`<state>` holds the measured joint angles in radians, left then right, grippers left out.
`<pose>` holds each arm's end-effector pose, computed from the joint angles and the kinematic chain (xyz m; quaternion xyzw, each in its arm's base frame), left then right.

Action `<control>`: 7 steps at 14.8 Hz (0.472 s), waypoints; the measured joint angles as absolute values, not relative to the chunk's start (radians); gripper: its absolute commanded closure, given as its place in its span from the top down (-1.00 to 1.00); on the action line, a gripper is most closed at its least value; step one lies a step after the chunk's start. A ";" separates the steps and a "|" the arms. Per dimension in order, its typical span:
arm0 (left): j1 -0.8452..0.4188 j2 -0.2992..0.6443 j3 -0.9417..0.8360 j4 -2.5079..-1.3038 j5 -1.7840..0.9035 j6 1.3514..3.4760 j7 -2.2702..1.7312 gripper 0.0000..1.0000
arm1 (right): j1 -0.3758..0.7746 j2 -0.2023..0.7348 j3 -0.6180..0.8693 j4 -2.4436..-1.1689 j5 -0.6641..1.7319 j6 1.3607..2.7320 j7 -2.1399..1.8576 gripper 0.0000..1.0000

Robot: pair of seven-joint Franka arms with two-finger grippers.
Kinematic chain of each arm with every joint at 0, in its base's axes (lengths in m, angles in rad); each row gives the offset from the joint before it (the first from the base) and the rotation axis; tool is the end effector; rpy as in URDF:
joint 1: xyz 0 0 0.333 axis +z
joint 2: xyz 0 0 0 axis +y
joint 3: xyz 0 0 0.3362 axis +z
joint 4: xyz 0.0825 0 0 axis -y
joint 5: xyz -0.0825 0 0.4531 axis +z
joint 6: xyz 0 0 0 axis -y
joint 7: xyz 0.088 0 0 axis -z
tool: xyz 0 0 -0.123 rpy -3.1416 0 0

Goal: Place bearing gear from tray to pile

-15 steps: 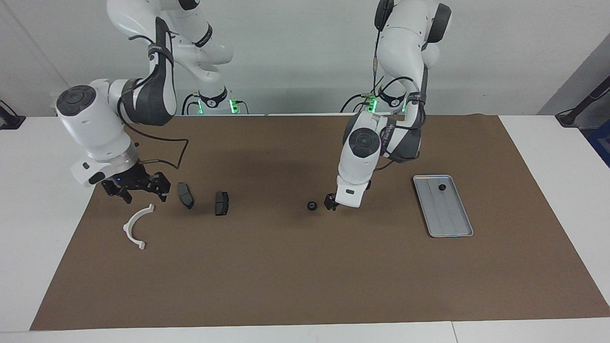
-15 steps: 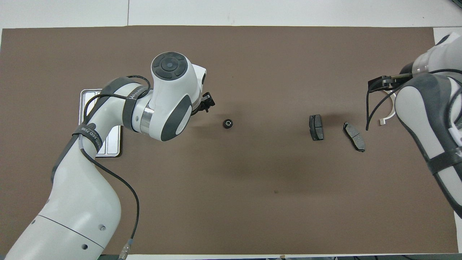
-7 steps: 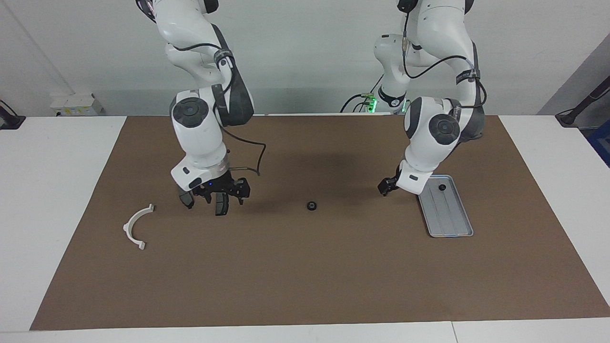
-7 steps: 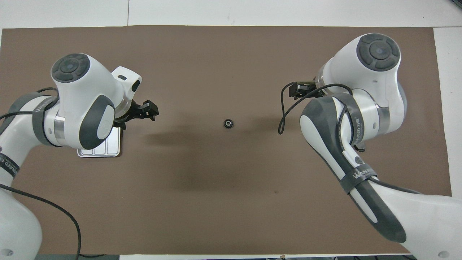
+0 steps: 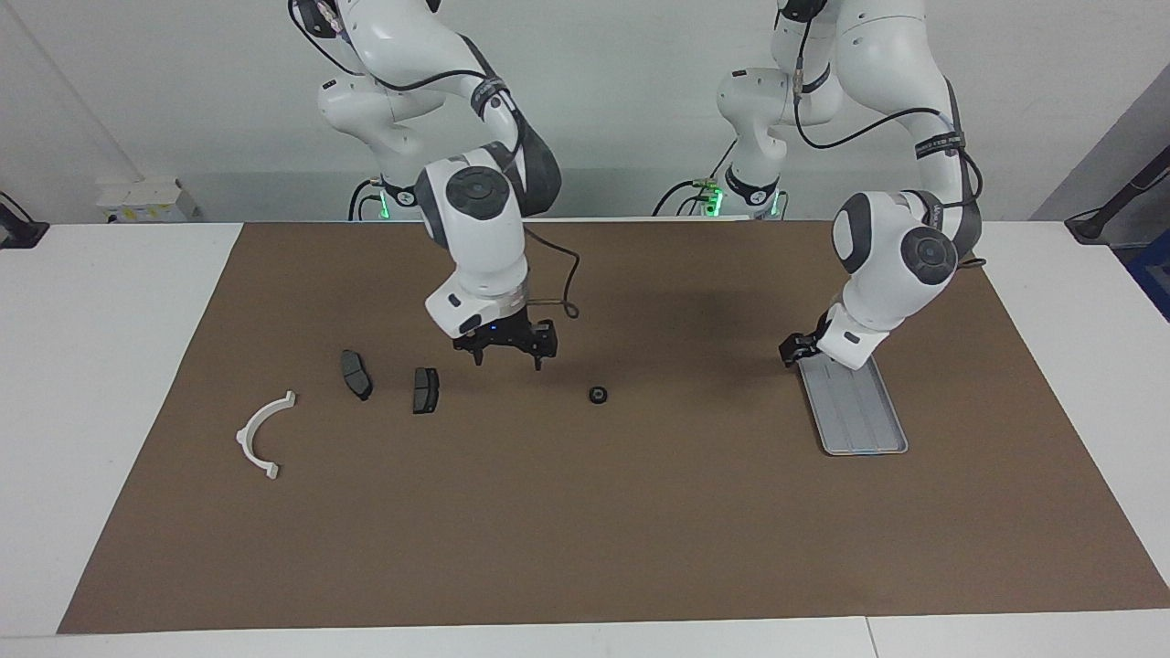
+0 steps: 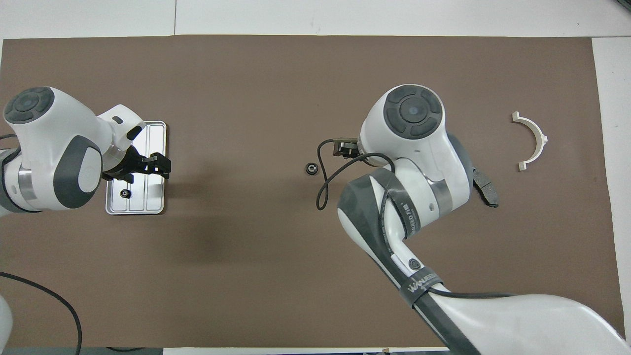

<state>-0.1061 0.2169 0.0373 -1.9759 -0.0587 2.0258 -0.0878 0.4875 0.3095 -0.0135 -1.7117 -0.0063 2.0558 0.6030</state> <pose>0.6338 -0.0483 0.3109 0.9960 0.0244 -0.0846 0.0146 0.6378 0.3275 0.3853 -0.9979 0.0627 -0.0174 0.0047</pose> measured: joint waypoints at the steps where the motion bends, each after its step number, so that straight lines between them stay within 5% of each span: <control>1: -0.088 0.214 0.037 -1.987 -0.059 2.036 -0.070 0.89 | 0.508 0.314 -0.014 -1.713 -0.006 2.062 0.609 1.00; 7: -0.015 0.193 0.038 -2.039 -0.058 2.070 0.016 0.89 | 0.584 0.367 -0.014 -1.722 -0.007 2.144 0.584 1.00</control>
